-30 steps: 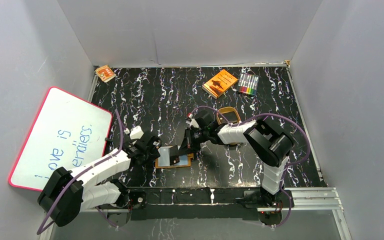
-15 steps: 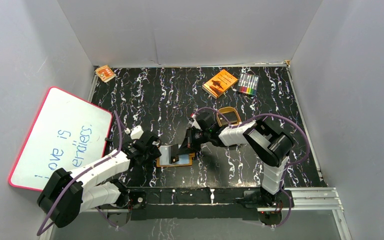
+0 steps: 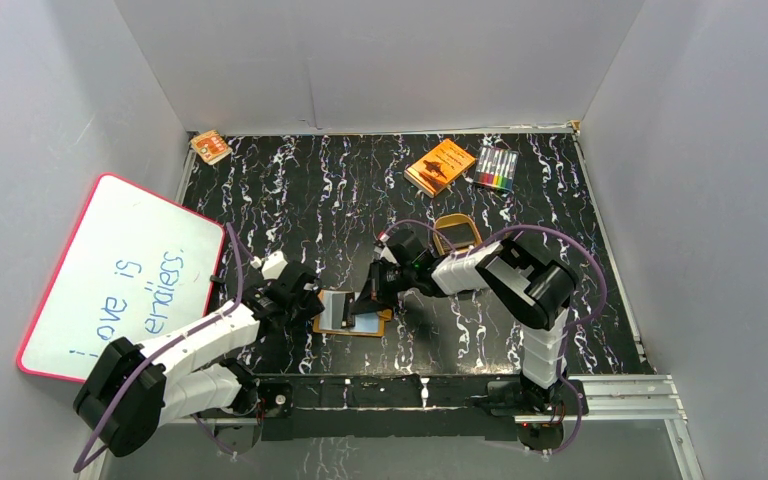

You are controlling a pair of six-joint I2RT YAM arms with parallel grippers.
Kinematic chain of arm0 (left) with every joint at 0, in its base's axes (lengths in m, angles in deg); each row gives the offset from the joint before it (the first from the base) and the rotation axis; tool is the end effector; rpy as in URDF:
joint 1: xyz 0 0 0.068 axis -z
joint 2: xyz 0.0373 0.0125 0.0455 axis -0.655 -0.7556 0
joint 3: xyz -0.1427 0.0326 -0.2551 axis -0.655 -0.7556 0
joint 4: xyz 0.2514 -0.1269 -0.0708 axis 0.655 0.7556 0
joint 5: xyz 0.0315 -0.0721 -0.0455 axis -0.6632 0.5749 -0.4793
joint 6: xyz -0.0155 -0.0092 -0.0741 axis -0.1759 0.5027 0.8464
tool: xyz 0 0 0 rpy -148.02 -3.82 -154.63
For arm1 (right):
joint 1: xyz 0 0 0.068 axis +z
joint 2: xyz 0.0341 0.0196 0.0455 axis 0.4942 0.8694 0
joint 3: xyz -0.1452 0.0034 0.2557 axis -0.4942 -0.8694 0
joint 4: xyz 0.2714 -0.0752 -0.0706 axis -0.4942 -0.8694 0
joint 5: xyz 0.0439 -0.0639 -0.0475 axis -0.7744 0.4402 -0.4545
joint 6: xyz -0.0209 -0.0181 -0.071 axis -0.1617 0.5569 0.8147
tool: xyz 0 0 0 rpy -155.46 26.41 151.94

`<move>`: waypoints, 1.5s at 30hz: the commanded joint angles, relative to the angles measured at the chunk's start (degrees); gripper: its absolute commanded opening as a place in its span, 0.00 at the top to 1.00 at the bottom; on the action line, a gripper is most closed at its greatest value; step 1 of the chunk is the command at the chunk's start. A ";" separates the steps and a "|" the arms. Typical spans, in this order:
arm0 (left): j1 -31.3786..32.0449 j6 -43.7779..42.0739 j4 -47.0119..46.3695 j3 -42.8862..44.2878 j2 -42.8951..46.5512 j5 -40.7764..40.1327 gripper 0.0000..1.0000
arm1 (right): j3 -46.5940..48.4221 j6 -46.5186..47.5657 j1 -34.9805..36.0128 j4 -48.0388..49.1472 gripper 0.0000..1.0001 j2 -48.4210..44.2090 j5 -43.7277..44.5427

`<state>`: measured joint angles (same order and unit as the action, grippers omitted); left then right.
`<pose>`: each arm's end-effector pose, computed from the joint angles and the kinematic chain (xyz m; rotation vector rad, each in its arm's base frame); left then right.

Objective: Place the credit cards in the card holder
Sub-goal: Insert the credit card into the card holder.

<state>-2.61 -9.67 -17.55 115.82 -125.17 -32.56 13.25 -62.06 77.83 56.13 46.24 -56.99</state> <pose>0.1885 -0.1246 0.1432 -0.6237 2.4018 -0.3909 0.2437 0.3256 0.0928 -0.0836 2.7062 1.4855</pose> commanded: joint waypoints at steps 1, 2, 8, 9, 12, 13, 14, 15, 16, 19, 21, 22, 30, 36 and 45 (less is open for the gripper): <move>0.07 1.41 2.79 -3.22 -1.34 5.34 0.56 | 1.96 0.80 0.85 0.01 1.00 0.57 1.36; 0.05 1.45 2.75 -3.26 -1.34 5.34 0.56 | 2.12 1.33 0.91 -0.18 1.00 0.35 1.30; 0.05 1.64 2.79 -3.52 -0.91 5.34 0.56 | 3.02 3.56 0.98 -2.15 0.76 -1.08 1.36; 0.05 1.72 2.79 -3.56 -0.81 5.37 0.56 | 3.05 3.65 0.98 -2.17 0.73 -1.21 1.41; 0.09 1.89 2.78 -3.72 -0.50 5.50 0.56 | 3.32 3.67 1.02 -2.18 0.69 -1.39 1.27; 0.07 1.93 2.84 -3.77 -0.39 5.52 0.56 | 3.44 3.66 1.07 -2.18 0.68 -1.42 1.21; 0.06 2.01 2.90 -3.81 -0.32 5.55 0.56 | 3.57 3.62 1.17 -2.20 0.67 -1.44 1.16; 0.08 2.12 2.92 -3.87 -0.24 5.59 0.56 | 3.74 3.56 1.29 -2.26 0.67 -1.49 1.19; 0.09 2.22 2.95 -3.95 -0.12 5.63 0.57 | 3.90 3.53 1.41 -2.34 0.66 -1.54 1.26; 0.05 2.63 2.86 -4.23 0.16 6.08 0.57 | 4.59 3.29 2.09 -2.55 0.65 -1.25 1.45; 0.08 2.84 2.52 -4.48 0.34 6.46 0.58 | 5.23 3.23 2.58 -2.76 0.67 -0.81 1.49; 0.05 2.94 2.43 -4.61 0.42 6.58 0.58 | 5.63 3.18 2.84 -2.79 0.69 -0.47 1.38; 0.04 3.41 6.58 -3.64 3.37 3.15 0.58 | 8.36 6.58 3.47 -9.94 0.63 -1.26 3.17; -0.07 2.70 10.32 -1.75 6.64 -0.88 0.55 | 10.85 11.40 3.28 -19.15 0.57 -3.51 6.95; -0.50 2.88 10.88 -1.65 6.28 -2.07 0.53 | 12.96 16.50 3.20 -28.70 0.61 -6.30 12.44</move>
<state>-2.57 -6.58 -10.50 114.24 -118.78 -32.59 22.97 -49.55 81.10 33.20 42.65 -47.88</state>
